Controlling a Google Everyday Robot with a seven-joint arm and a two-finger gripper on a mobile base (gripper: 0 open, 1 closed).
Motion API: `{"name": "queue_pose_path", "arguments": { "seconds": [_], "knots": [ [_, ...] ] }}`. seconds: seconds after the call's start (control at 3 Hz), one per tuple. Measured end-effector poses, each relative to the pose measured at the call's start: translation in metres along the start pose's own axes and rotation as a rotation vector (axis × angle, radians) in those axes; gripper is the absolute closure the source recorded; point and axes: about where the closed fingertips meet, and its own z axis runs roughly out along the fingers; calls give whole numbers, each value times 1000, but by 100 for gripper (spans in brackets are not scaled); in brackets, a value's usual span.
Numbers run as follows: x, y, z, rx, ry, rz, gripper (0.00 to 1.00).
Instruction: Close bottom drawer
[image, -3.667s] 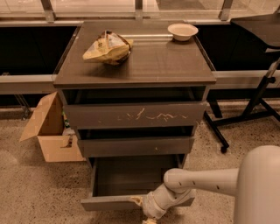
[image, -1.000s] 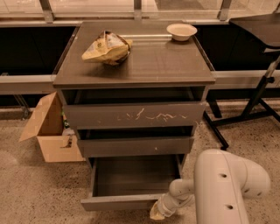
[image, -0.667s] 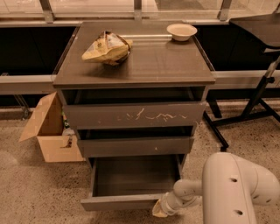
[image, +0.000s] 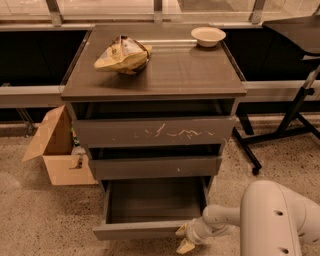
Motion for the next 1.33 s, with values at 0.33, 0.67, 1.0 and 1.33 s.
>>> {"name": "queue_pose_path", "arguments": {
  "seconds": [0.33,0.67,1.0,1.33],
  "knots": [
    [2,-4,-5,5,-7,-12,0],
    [5,-6,-9,7,-19,-18,0],
    [10,-12,-12,1,-29,-17,0],
    [11,-15,-17,-10,-51,-33,0]
  ]
}}
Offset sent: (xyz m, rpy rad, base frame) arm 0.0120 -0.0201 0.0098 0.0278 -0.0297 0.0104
